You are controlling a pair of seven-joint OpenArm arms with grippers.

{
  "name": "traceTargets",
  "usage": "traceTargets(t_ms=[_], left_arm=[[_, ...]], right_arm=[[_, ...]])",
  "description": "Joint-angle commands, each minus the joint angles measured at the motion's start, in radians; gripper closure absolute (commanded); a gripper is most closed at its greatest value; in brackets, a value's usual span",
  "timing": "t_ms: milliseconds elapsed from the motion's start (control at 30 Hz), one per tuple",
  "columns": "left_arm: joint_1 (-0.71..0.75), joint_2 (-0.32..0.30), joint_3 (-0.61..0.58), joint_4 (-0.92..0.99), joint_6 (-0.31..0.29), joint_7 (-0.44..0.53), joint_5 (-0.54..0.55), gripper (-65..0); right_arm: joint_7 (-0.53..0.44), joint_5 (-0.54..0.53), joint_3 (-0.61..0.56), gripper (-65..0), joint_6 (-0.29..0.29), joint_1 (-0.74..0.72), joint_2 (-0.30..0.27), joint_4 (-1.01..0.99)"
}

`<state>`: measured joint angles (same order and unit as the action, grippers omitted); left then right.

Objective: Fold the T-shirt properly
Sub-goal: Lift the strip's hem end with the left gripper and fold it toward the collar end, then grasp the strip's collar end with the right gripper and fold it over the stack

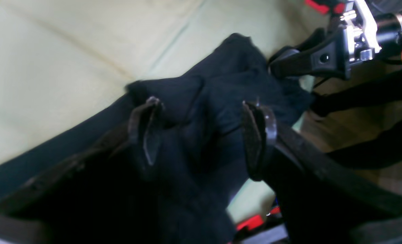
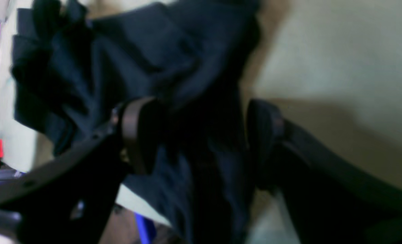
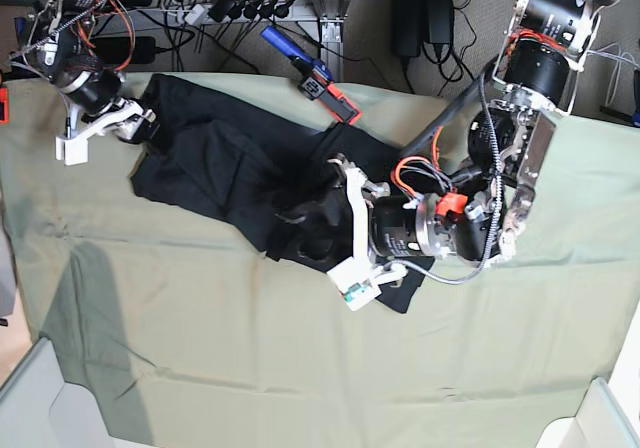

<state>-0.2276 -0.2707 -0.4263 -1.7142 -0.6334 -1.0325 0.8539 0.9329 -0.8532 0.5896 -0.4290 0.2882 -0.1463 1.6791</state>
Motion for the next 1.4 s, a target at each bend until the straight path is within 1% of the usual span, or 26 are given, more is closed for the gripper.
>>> traceTargets(t_ms=[0, 67, 200, 300, 333, 367, 467, 500, 533, 700, 767, 900, 1000, 1100, 1233, 1267, 1367], left_arm=[[-0.022, -0.019, 0.022, -0.017, -0.026, 0.023, 0.018, -39.5], [-0.022, -0.044, 0.058, -0.017, -0.026, 0.023, 0.019, -39.6], [-0.021, -0.088, 0.137, -0.017, -0.026, 0.022, 0.056, -39.5], [-0.021, -0.119, 0.171, -0.017, -0.026, 0.021, 0.063, -39.6], [-0.021, -0.130, 0.176, -0.017, -0.026, 0.021, 0.063, -39.5], [-0.021, -0.140, 0.180, -0.017, -0.026, 0.021, 0.062, -39.5], [-0.021, -0.167, 0.182, -0.017, -0.026, 0.021, 0.061, -39.5], [-0.020, -0.171, 0.182, -0.017, -0.026, 0.020, 0.057, -39.5], [-0.019, -0.175, 0.182, -0.017, -0.026, 0.021, 0.055, -39.5], [-0.018, -0.182, 0.182, -0.016, -0.026, 0.017, 0.051, -39.6], [-0.018, -0.182, 0.182, -0.016, -0.026, 0.013, 0.049, -39.5], [-0.016, -0.196, 0.182, -0.016, -0.025, 0.002, 0.048, -39.5], [-0.016, -0.219, 0.188, -0.016, 0.006, -0.007, 0.048, -39.5], [-0.013, -0.232, 0.207, -0.016, 0.005, -0.009, 0.047, -39.5], [0.010, -0.232, 0.246, -0.016, 0.005, -0.012, 0.047, -39.5], [0.021, -0.231, 0.257, -0.016, 0.005, -0.013, 0.047, -39.5], [0.063, -0.231, 0.289, -0.016, 0.005, -0.012, 0.047, -39.6]], right_arm=[[-0.016, -0.018, 0.000, -40.5, -0.067, -0.006, -0.001, 0.014], [-0.016, -0.018, -0.005, -40.5, -0.067, -0.014, 0.014, 0.014], [-0.016, -0.014, -0.010, -40.3, -0.066, -0.035, 0.039, 0.014], [-0.017, -0.008, -0.010, -40.2, -0.066, -0.038, 0.045, 0.014], [-0.022, -0.002, -0.010, -38.6, -0.066, -0.038, 0.044, 0.014], [-0.026, 0.001, -0.010, -34.1, -0.066, -0.038, 0.044, 0.014], [-0.044, 0.009, -0.010, -11.8, -0.066, -0.038, 0.044, 0.014], [-0.053, 0.025, -0.010, -5.0, -0.066, -0.038, 0.044, 0.014], [-0.064, 0.039, -0.010, 0.0, -0.066, -0.038, 0.044, 0.014], [-0.092, 0.114, -0.009, 0.0, -0.066, -0.038, 0.038, 0.014], [-0.108, 0.130, -0.007, 0.0, -0.066, -0.038, 0.019, 0.014], [-0.122, 0.166, 0.013, 0.0, -0.066, -0.038, -0.053, 0.014], [-0.121, 0.182, 0.049, 0.0, -0.066, -0.035, -0.111, 0.013], [-0.121, 0.184, 0.095, 0.0, -0.065, -0.030, -0.164, 0.011], [-0.121, 0.183, 0.159, 0.0, -0.065, -0.030, -0.236, -0.008], [-0.121, 0.179, 0.175, 0.0, -0.065, -0.030, -0.254, -0.016], [-0.098, 0.104, 0.212, 0.0, -0.065, -0.031, -0.299, -0.034]])
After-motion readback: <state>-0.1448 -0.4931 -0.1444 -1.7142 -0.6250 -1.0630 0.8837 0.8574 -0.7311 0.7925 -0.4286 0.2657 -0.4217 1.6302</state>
